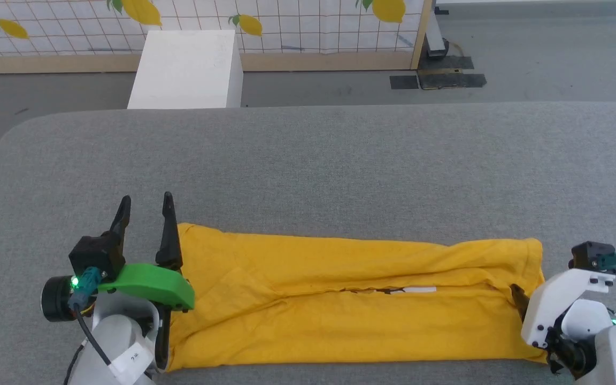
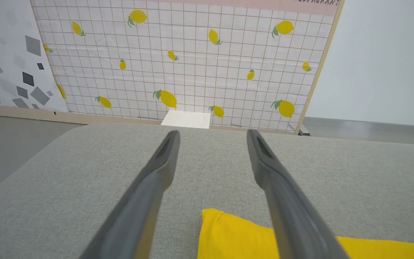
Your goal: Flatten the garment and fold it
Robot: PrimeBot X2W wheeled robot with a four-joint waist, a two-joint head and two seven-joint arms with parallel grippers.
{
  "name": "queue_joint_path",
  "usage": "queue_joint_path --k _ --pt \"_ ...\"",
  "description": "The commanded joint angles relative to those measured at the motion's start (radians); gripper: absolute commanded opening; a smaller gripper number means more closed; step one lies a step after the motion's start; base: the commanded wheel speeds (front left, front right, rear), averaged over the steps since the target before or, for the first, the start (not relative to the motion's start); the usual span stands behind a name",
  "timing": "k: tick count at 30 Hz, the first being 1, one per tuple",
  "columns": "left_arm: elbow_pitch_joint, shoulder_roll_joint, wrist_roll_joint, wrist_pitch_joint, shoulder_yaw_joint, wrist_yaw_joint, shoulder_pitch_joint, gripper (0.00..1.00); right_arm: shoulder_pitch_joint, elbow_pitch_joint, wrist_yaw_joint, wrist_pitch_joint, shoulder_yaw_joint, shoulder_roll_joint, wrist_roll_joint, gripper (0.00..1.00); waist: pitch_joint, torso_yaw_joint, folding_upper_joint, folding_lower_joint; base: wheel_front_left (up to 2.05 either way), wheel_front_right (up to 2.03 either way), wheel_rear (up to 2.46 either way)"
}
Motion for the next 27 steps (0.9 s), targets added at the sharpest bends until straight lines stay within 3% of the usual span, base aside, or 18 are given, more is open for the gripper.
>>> queue_joint_path --k 1,3,4,7,14,20,27 --pt "0.004 -0.008 0.010 -0.005 0.008 -0.009 -0.015 1.00 -0.001 0.023 -0.002 0.047 0.004 0.002 0.001 1.00 0.000 0.002 0.0000 0.0000 0.00 0.00 0.00" --pt "0.010 -0.014 0.015 -0.005 0.016 -0.017 -0.012 1.00 0.005 0.028 -0.002 0.101 0.019 0.002 0.015 1.00 0.001 0.003 0.0000 0.0000 0.00 0.00 0.00" --pt "0.013 -0.016 0.018 -0.005 0.021 -0.021 -0.012 1.00 0.008 0.023 -0.002 0.121 0.024 0.002 0.027 0.48 0.002 0.003 0.0000 0.0000 0.00 0.00 0.00" --pt "0.018 -0.022 0.025 -0.005 0.034 -0.030 -0.011 1.00 0.017 -0.004 -0.002 0.134 0.033 0.002 0.040 0.00 0.004 0.001 0.0000 0.0000 0.00 0.00 0.00" --pt "0.029 -0.040 0.039 -0.005 0.057 -0.046 -0.012 1.00 0.029 -0.076 -0.002 0.067 -0.022 0.002 -0.033 0.00 0.006 -0.001 0.0000 0.0000 0.00 0.00 0.00" --pt "0.032 -0.053 0.049 -0.005 0.069 -0.059 -0.002 1.00 0.029 -0.121 -0.002 -0.019 -0.177 -0.010 -0.220 0.00 0.003 -0.001 0.0000 0.0000 0.00 0.00 0.00" --pt "0.033 -0.062 0.062 -0.005 0.082 -0.074 0.011 1.00 0.009 -0.082 -0.002 -0.113 -0.330 -0.068 -0.370 0.00 0.004 0.002 0.0000 0.0000 0.00 0.00 0.00"
